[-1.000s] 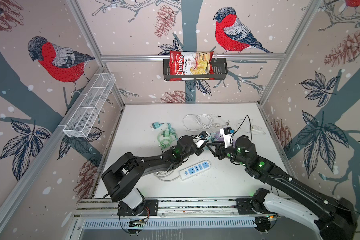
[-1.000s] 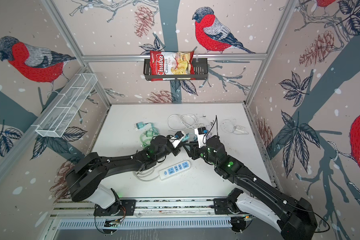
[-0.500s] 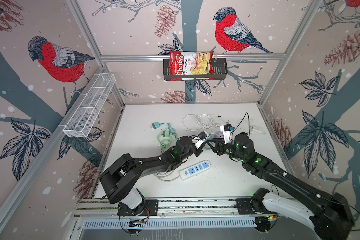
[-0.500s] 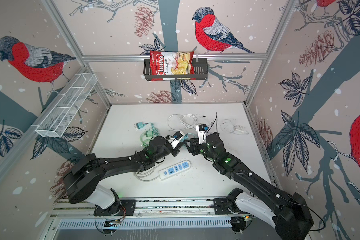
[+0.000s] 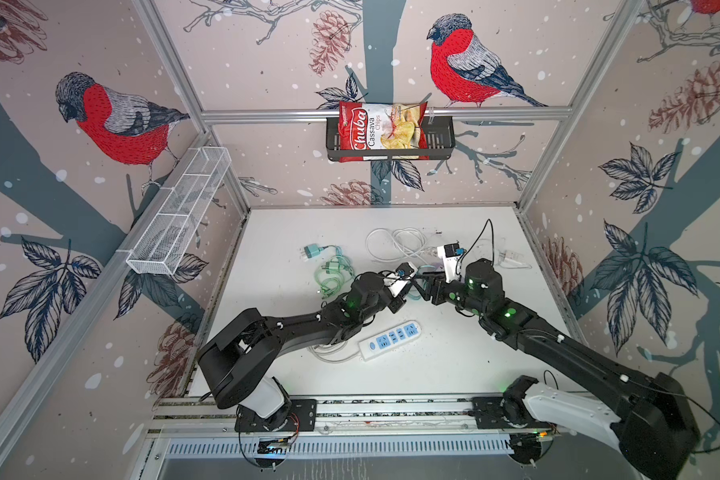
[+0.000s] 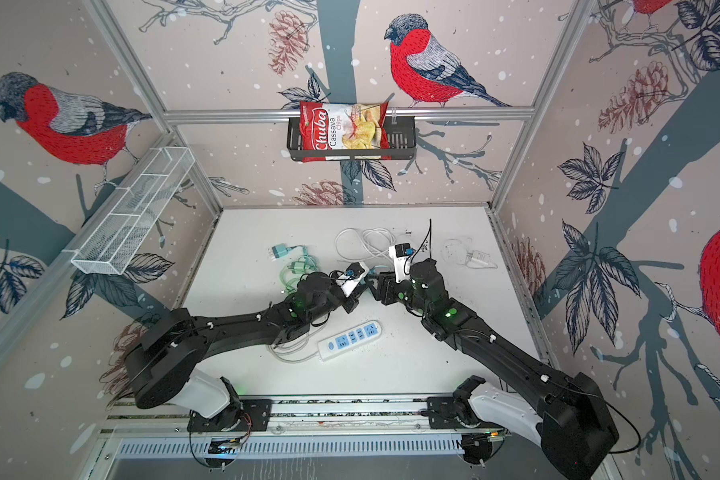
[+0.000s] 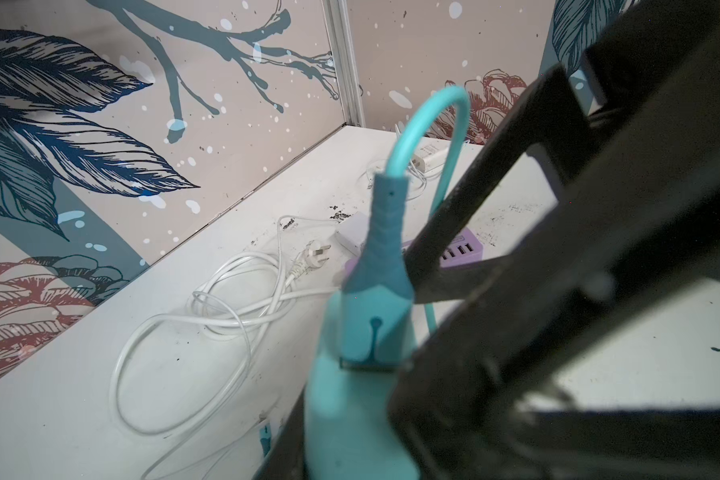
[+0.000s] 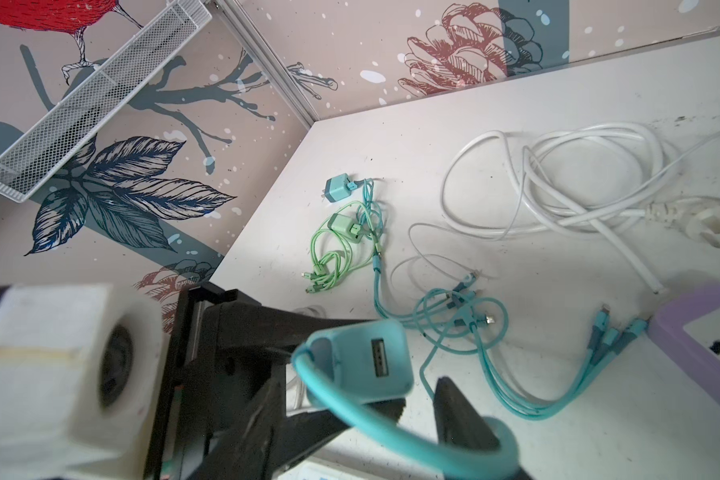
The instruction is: Insert the plug
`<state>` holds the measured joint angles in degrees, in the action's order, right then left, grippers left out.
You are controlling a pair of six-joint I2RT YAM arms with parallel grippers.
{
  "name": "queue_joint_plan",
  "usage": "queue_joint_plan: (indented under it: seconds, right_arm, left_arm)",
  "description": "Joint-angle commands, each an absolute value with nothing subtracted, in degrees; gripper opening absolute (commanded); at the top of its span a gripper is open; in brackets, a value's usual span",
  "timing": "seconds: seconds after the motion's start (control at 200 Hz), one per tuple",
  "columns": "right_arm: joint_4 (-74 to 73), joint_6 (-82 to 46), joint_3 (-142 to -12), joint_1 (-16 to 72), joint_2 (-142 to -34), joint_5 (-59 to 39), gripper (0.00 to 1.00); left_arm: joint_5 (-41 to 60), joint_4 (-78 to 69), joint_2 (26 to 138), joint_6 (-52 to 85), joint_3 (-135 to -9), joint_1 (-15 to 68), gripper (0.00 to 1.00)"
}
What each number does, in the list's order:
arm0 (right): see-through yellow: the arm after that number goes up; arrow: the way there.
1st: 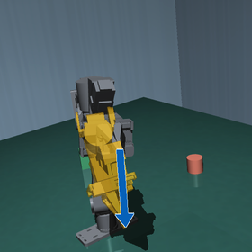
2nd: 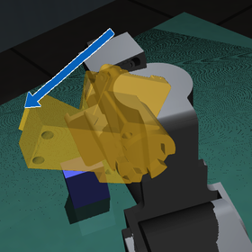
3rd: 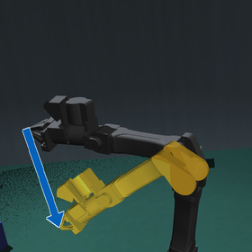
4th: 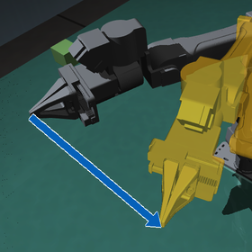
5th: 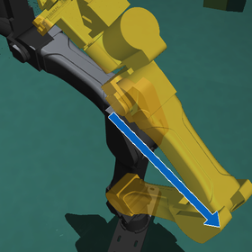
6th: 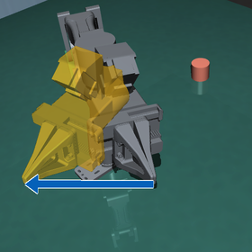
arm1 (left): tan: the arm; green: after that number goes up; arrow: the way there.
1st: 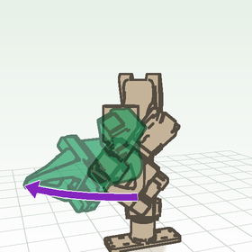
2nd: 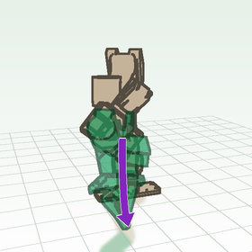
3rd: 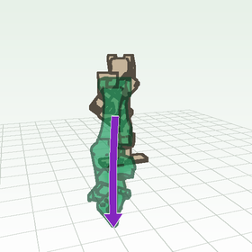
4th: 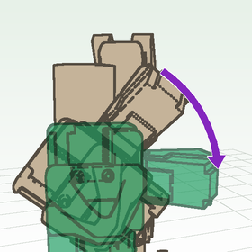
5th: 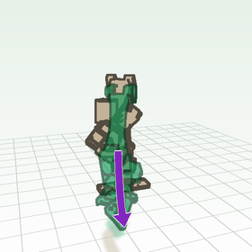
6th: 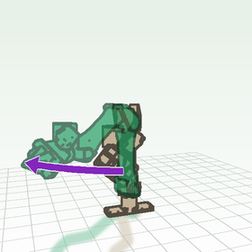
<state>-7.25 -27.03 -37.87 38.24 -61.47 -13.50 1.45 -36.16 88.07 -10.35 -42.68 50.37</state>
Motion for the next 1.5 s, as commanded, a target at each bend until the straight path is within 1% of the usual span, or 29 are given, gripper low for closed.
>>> queue_joint_plan:
  seconds: [0.0,0.12,0.23,0.695,0.85,0.905,0.99,1.035,1.111,1.171,1.241,1.301,1.371,1.426,1.496]
  right_arm:
    - [-9.6,-26.4,-38.6,38.4,-62.7,-15.5,0.58]
    - [-11.1,-26.5,-37.9,38.4,-62.9,-16.2,0.58]
    - [-11.1,-26.1,-38.1,38.5,-63.0,-16.1,0.55]
    - [-14.2,-25.2,-37.5,38.7,-65.6,-17.4,0.54]
    - [-14.5,-24.5,-37.7,38.7,-65.9,-17.8,0.51]
    - [-15.3,-24.5,-37.4,38.7,-66.0,-18.4,0.48]
    - [-15.5,-24.1,-37.4,38.7,-66.3,-18.8,0.39]
    - [-16.2,-23.8,-37.1,38.8,-66.1,-19.4,0.36]
    - [-17.6,-23.8,-36.4,38.8,-65.6,-20.2,0.3]
    - [-17.4,-23.6,-36.5,38.8,-65.2,-20.1,0.27]
    - [-17.1,-23.5,-36.4,38.8,-64.7,-19.8,0.24]
    - [-16.7,-23.6,-36.4,38.8,-64.3,-18.9,0.23]
    - [-16.3,-23.5,-36.5,38.7,-63.9,-18.7,0.22]
    - [-16.3,-23.5,-36.5,38.7,-63.9,-18.5,0.22]
    - [-16.2,-23.5,-36.6,38.7,-63.9,-18.4,0.22]
  left_arm:
    - [2.3,-36.6,87.9,-9.5,-42.9,50.4,0.15]
    - [2.4,-36.6,87.8,-9.5,-42.8,50.3,0.15]
    - [2.3,-36.4,87.8,-9.5,-42.7,50.4,0.15]
    - [2.6,-35.8,87.8,-9.6,-42.6,50.4,0.15]
    - [3.2,-36.1,87.7,-9.5,-42.5,50.3,0.15]
    - [3.6,-36.4,87.6,-9.2,-42.4,50.4,0.16]
    - [4.3,-36.2,87.5,-9.0,-42.5,50.3,0.17]
    - [5.0,-36.4,87.5,-8.9,-42.6,50.4,0.18]
    - [5.7,-36.6,87.5,-8.6,-42.5,50.3,0.21]
    - [6.1,-36.8,87.4,-8.5,-42.5,50.3,0.25]
    - [5.7,-37.3,87.3,-8.3,-42.1,50.3,0.32]
    - [5.5,-37.5,87.2,-8.2,-42.1,50.3,0.35]
    - [5.5,-37.7,87.0,-8.3,-41.9,50.3,0.43]
    - [6.0,-38.1,86.7,-8.5,-41.6,50.4,0.45]
    - [5.4,-38.8,86.5,-8.4,-41.1,50.4,0.53]
